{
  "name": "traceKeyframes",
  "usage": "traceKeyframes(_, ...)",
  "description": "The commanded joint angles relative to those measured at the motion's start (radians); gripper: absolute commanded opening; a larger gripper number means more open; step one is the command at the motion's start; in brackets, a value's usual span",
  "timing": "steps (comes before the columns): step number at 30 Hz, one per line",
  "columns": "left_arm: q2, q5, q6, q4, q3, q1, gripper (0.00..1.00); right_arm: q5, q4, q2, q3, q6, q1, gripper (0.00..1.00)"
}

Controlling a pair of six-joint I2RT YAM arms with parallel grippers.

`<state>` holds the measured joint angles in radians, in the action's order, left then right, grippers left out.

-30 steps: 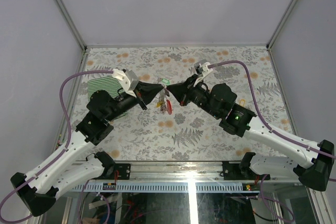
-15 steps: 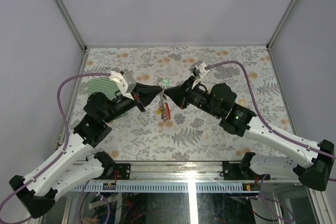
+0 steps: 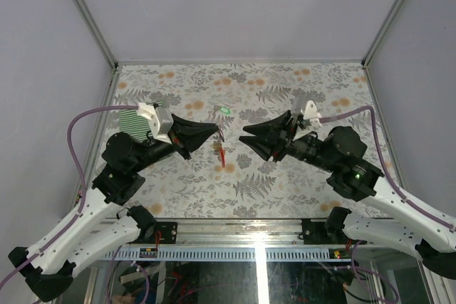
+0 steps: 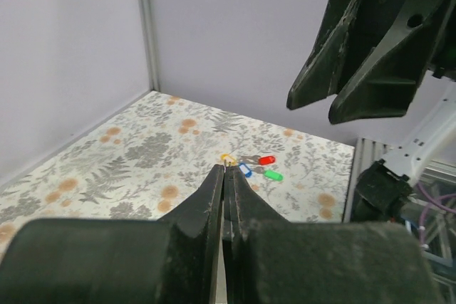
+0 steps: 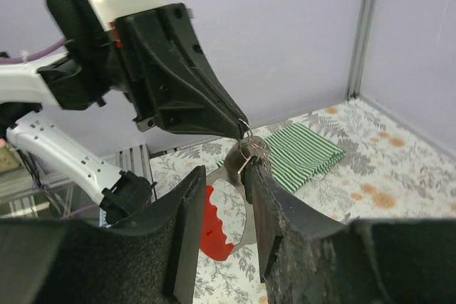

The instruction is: Put the keys on the keyring

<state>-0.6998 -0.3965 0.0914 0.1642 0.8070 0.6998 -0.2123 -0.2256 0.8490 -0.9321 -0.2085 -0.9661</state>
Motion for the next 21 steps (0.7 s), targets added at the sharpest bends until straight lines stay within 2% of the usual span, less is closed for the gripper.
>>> traceKeyframes(1, 0.034, -0.098, 0.109, 0.154, -0.031, 0.004, 0.0, -0.146, -0.057, -0.044, 0.023, 0.145, -0.003, 0.38)
traceKeyframes(5, 0.046, -0.175, 0.206, 0.249, -0.066, 0.004, 0.0, -0.252, -0.139, -0.067, 0.065, 0.178, -0.002, 0.39)
traceKeyframes(10, 0.057, -0.221, 0.286, 0.327, -0.098, 0.004, 0.0, -0.341, -0.1, -0.064, 0.03, 0.168, -0.003, 0.39)
traceKeyframes(15, 0.066, -0.226, 0.299, 0.34, -0.108, 0.005, 0.0, -0.356, -0.033, -0.046, -0.002, 0.145, -0.002, 0.39)
traceKeyframes(21, 0.059, -0.284, 0.308, 0.353, -0.094, 0.004, 0.0, -0.355, -0.091, -0.034, 0.036, 0.092, -0.002, 0.37)
